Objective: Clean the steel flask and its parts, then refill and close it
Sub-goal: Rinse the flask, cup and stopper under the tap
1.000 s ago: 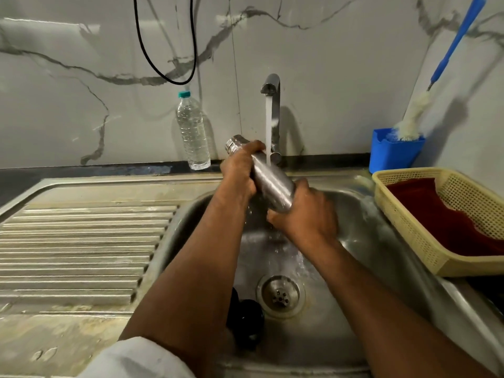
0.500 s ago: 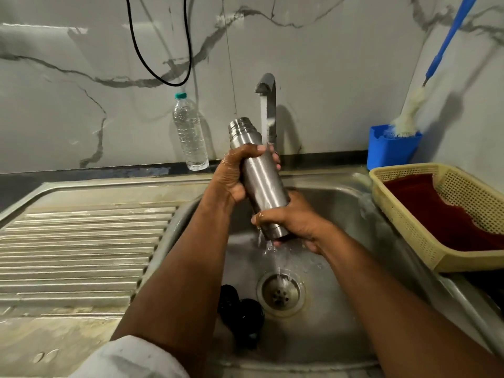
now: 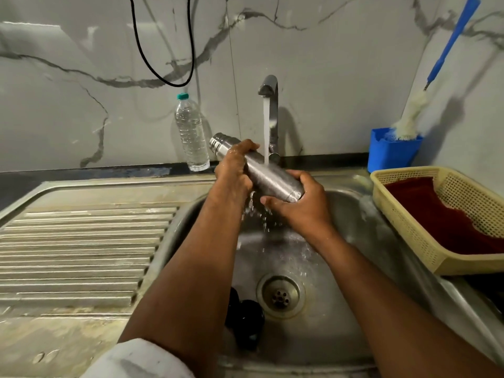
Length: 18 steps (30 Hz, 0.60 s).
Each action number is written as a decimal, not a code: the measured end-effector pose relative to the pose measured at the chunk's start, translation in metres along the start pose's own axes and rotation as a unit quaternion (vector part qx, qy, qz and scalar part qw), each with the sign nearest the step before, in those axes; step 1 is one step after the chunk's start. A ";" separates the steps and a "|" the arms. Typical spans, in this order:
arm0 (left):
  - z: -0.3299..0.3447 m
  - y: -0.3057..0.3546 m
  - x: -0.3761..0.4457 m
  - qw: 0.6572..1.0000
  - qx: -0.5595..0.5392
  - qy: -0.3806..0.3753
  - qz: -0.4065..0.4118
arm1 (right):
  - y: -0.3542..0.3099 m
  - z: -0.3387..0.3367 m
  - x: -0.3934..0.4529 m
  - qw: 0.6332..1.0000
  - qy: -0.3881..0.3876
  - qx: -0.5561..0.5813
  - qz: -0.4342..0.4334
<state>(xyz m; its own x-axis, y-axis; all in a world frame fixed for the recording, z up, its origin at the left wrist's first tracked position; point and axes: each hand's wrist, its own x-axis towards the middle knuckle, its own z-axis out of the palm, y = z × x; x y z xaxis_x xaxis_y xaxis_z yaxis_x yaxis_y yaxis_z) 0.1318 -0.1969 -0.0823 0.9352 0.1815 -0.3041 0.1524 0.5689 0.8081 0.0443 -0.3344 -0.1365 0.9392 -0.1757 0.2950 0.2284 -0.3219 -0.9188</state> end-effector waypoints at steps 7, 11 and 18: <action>0.000 0.016 -0.013 0.999 0.022 0.000 0.048 | 0.001 -0.004 0.002 0.989 -0.032 0.141 0.036; -0.021 0.014 -0.018 0.986 0.086 0.059 0.132 | -0.003 -0.008 0.004 0.985 -0.019 0.170 0.036; -0.077 0.002 -0.038 0.910 0.376 0.086 0.149 | -0.011 -0.014 0.008 0.994 -0.046 0.094 -0.005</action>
<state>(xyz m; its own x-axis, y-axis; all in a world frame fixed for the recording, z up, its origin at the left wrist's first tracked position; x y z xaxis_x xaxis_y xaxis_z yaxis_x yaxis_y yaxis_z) 0.0722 -0.1410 -0.1082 0.9169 0.3974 -0.0365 0.1360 -0.2251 0.9648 0.0457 -0.3452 -0.1209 0.9544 -0.0841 0.2863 0.2729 -0.1419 -0.9515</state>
